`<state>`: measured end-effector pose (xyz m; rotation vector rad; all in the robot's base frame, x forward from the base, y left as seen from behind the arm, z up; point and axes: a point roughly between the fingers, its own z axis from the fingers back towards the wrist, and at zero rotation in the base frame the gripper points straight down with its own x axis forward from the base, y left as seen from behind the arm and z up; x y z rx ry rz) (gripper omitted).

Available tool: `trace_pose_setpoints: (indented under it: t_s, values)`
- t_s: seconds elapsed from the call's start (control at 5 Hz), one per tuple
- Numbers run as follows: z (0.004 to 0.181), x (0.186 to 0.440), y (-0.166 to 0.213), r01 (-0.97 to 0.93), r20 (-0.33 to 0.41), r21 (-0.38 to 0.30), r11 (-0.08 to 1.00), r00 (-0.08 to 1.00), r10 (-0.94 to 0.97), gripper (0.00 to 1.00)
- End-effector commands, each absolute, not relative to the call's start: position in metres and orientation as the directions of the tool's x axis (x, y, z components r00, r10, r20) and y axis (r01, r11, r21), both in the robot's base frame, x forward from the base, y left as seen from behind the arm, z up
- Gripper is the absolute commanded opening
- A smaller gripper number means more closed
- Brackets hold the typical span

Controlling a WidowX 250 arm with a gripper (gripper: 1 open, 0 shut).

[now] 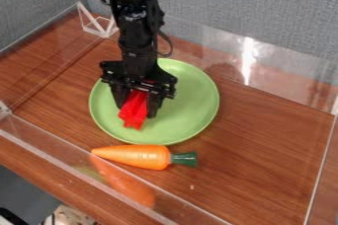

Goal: Put the red object on the right side

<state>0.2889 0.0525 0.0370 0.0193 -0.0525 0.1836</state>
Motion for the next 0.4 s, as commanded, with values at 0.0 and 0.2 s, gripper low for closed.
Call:
trace_pose_setpoints:
  t_s: [0.0, 0.2]
  values:
    - [0.082, 0.301, 0.04, -0.166, 0.131, 0.066, 0.984, 0.979, 0.157, 0.0]
    - [0.118, 0.301, 0.006, -0.133, 0.162, 0.114, 0.985, 0.98, 0.113, 0.0]
